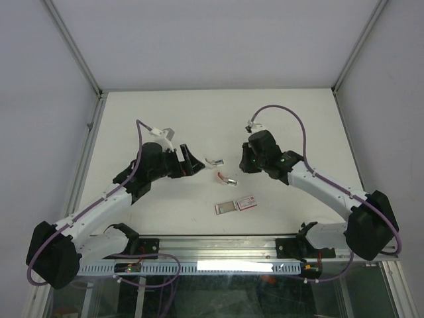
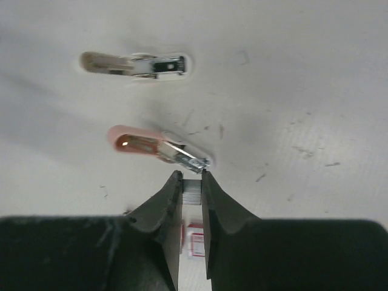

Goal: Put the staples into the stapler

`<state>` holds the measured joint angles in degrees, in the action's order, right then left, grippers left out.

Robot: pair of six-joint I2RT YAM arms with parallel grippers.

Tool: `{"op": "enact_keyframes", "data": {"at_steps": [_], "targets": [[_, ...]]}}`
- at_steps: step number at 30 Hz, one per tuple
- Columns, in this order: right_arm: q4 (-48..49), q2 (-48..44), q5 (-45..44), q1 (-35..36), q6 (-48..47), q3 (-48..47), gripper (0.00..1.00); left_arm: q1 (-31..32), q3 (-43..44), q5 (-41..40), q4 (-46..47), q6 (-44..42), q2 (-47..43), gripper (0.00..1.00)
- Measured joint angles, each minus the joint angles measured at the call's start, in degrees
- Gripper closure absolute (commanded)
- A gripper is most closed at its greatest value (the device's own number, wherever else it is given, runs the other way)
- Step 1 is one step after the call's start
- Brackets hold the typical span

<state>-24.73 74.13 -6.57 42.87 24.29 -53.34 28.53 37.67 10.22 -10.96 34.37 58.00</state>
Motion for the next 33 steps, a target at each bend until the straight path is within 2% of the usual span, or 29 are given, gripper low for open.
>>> {"op": "enact_keyframes", "data": {"at_steps": [6, 14, 23, 33], "targets": [[2.2, -2.8, 6.1, -11.0, -0.5, 6.0, 0.82, 10.3, -4.8, 0.3, 11.1, 12.1, 4.7, 0.09], [6.0, -6.8, 11.7, -14.9, 0.7, 10.5, 0.82, 18.2, -5.8, -1.6, 23.3, 21.6, 17.2, 0.08], [6.6, -10.0, 12.9, -15.3, 1.6, 12.3, 0.82, 19.5, -4.2, -2.9, 28.0, 24.0, 28.1, 0.07], [6.7, -11.8, 12.9, -15.7, 1.6, 13.1, 0.82, 19.5, 0.9, -2.8, 30.8, 23.9, 35.3, 0.07]]}}
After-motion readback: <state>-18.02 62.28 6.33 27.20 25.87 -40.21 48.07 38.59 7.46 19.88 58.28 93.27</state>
